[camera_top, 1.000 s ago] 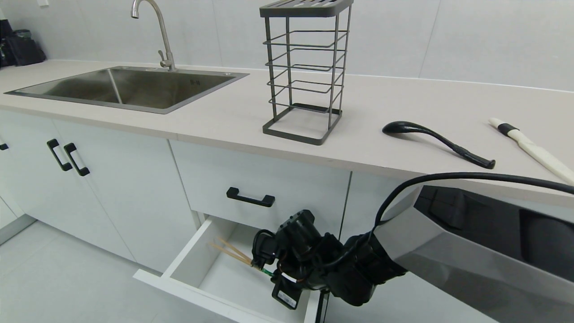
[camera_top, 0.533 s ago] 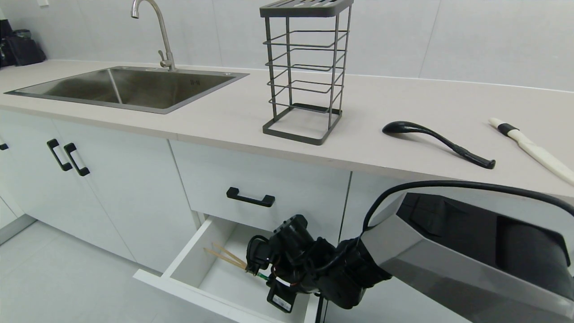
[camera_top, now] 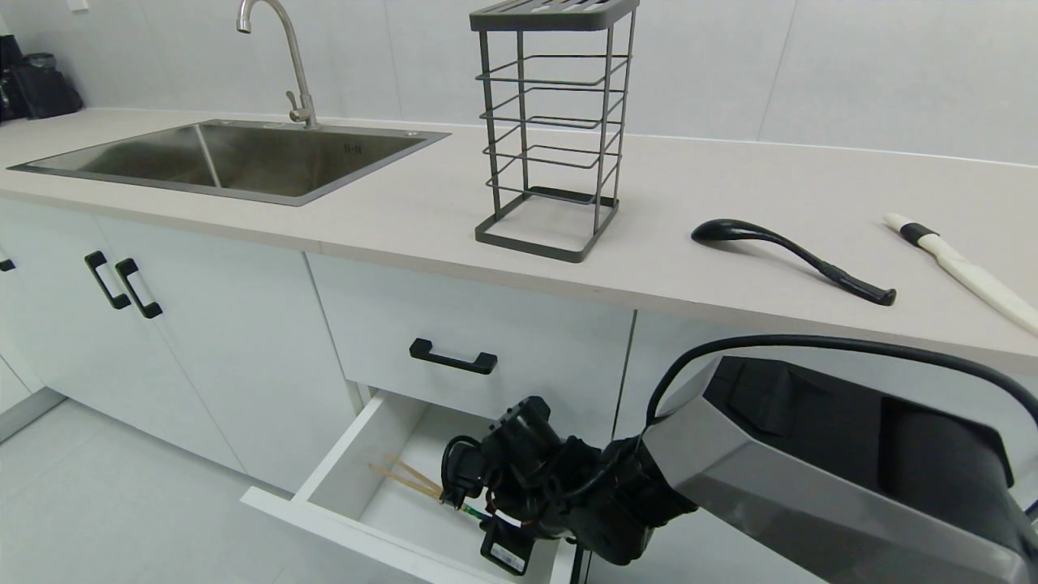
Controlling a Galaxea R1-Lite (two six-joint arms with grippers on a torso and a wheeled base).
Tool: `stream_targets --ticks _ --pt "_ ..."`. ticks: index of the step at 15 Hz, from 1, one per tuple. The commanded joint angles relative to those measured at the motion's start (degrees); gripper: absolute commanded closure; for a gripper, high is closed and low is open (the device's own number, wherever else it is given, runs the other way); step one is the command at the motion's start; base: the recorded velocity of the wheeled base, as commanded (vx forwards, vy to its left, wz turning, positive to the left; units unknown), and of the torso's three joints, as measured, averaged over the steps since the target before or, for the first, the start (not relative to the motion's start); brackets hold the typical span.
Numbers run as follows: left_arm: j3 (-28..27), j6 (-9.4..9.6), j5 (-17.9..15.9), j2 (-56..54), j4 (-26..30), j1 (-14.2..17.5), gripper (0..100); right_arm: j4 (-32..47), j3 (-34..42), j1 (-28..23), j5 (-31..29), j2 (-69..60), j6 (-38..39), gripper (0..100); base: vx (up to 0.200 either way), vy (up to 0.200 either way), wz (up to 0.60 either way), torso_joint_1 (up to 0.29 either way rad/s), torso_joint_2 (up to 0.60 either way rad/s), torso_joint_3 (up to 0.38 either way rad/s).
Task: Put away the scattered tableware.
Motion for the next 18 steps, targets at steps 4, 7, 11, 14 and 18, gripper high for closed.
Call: stream_targets --ticks 4,7,11,14,18 --pt "0.0 -0.01 0.0 0.1 0.0 0.0 0 0.0 -0.3 0.0 0.0 -0.5 -2.5 0 0.000 0.000 0.00 0.000 0.00 0.000" --pt "0.0 -0.01 0.0 0.1 0.0 0.0 0 5.0 0.2 0.5 0.3 -8.5 -3.9 0 0.000 0.000 0.00 0.000 0.00 0.000" --pt "0.0 -0.01 0.0 0.1 0.0 0.0 0 5.2 6.5 2.0 0.5 -17.1 -3.9 0 0.000 0.000 0.00 0.000 0.00 0.000" --pt "0.0 -0.01 0.0 0.1 0.0 0.0 0 5.1 10.7 3.3 0.6 -23.8 -3.9 0 0.000 0.000 0.00 0.000 0.00 0.000" --pt "0.0 -0.01 0.0 0.1 0.0 0.0 0 4.5 14.1 4.4 0.6 -31.4 -2.5 0 0.000 0.000 0.00 0.000 0.00 0.000"
